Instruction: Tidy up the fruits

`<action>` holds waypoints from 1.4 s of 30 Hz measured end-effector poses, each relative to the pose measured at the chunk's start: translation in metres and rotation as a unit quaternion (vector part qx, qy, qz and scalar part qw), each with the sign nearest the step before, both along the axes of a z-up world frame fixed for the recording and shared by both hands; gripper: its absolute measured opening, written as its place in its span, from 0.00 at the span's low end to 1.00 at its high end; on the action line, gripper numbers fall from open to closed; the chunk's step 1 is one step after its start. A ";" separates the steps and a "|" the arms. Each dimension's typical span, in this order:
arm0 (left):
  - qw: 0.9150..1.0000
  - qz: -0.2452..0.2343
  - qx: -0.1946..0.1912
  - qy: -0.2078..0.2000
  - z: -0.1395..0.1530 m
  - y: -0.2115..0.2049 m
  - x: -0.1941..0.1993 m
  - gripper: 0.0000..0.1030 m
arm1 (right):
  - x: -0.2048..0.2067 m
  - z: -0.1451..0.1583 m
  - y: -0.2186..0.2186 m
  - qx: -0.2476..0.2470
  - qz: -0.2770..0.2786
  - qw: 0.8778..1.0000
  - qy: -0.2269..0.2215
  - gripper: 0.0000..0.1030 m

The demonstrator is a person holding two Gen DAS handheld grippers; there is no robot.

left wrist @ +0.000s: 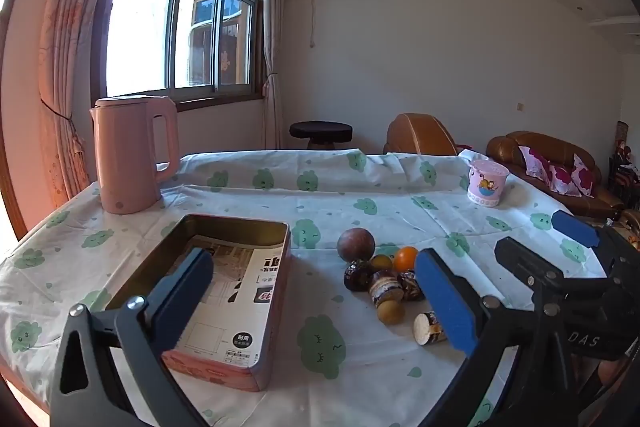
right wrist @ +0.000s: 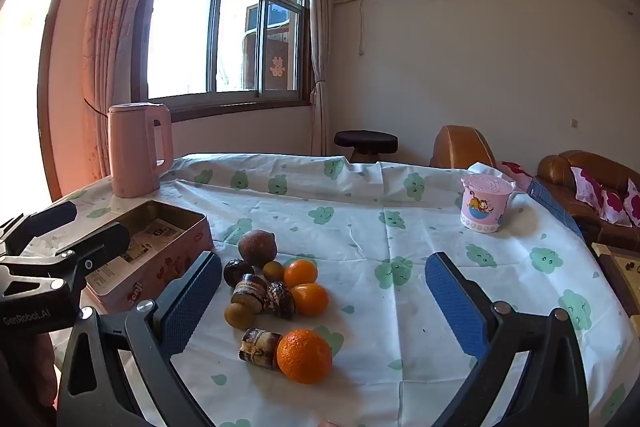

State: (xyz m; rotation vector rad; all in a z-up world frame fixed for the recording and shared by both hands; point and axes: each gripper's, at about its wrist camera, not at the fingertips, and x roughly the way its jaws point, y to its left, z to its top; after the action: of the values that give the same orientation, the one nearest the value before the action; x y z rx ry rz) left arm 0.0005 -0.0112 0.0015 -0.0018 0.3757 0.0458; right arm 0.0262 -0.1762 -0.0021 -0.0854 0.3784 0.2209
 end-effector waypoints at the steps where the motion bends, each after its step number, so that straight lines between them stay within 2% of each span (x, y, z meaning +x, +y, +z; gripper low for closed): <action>1: 0.999 -0.008 -0.032 -0.004 -0.001 0.010 -0.002 1.00 | 0.000 0.000 0.000 0.002 -0.001 1.000 -0.002 0.99; 42: 1.000 0.004 -0.026 -0.007 -0.002 0.018 0.000 1.00 | -0.002 -0.007 -0.001 -0.003 0.000 1.000 -0.003 0.99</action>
State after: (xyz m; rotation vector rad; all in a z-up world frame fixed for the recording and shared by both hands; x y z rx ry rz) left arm 0.0001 0.0071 -0.0006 -0.0551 0.3633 0.0443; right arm 0.0246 -0.1770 -0.0094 -0.0921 0.3738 0.2199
